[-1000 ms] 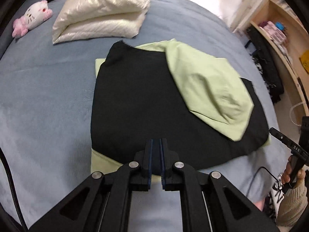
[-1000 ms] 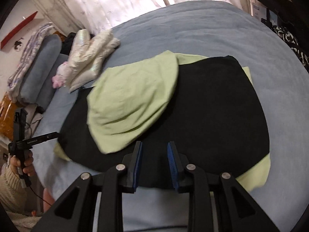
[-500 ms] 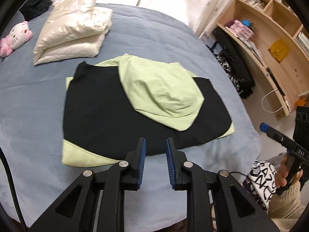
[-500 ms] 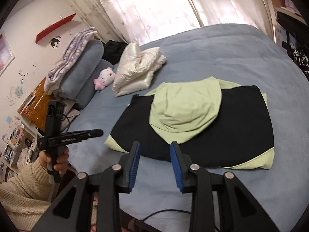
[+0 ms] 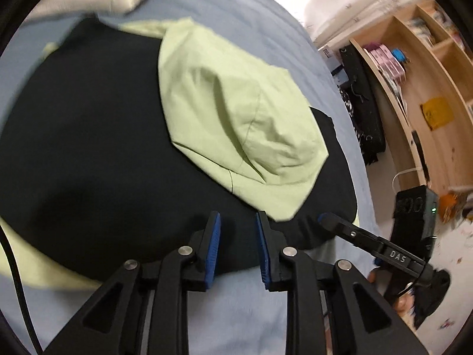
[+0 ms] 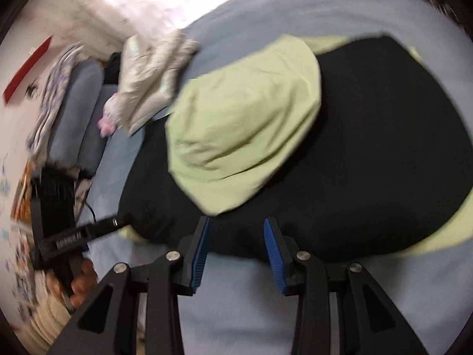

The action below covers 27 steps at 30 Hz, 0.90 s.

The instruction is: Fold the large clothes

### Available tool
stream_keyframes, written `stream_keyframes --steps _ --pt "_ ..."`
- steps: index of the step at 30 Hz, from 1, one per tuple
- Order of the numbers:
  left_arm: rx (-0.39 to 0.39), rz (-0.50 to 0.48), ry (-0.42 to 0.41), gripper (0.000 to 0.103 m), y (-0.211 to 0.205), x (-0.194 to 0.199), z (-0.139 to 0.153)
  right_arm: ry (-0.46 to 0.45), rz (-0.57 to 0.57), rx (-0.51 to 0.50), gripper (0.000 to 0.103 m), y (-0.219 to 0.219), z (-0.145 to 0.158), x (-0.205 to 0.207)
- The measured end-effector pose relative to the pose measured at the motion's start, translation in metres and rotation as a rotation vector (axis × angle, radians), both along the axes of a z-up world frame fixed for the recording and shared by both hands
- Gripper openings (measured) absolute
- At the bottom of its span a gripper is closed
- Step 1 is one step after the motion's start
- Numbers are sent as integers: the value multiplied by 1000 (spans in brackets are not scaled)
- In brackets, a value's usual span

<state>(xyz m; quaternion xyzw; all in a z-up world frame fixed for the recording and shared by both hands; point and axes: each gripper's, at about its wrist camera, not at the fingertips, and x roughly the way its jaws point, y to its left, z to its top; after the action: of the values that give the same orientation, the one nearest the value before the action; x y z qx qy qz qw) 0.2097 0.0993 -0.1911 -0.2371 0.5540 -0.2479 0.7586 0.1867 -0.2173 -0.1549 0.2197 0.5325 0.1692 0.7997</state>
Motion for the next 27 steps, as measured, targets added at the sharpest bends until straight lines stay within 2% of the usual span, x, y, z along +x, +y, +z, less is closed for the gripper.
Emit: stream_keyframes --steps 4,8,9,11,13,17,18,19,21,23,27 --pt "-80 33 48 21 -11 20 -31 16 -42 57 38 -6 -24 19" --pt "-189 77 61 21 -17 33 -51 -33 -50 100 37 -4 -35 29" --pt "-240 102 73 21 -17 37 -56 -45 -52 100 33 -2 -36 31" --pt "-259 151 84 19 -18 41 -60 -55 -56 111 18 1 -39 34" --pt "-211 171 67 13 -20 40 -54 -45 -86 170 13 0 -38 34" --pt "-60 196 -38 10 -26 27 -21 -63 -109 315 9 7 -26 24" --pt "-5 196 -56 10 -27 24 -17 -60 -110 320 9 9 -27 22" --pt "61 185 -41 10 -31 24 -18 -44 -112 288 9 13 -32 22" --pt "115 158 2 11 -36 26 -30 10 -102 170 8 23 -51 23" --pt "118 158 -4 14 -38 25 -32 -10 -109 151 7 24 -59 19" --pt "148 131 -30 23 -43 17 -21 4 -100 100 16 22 -44 16"
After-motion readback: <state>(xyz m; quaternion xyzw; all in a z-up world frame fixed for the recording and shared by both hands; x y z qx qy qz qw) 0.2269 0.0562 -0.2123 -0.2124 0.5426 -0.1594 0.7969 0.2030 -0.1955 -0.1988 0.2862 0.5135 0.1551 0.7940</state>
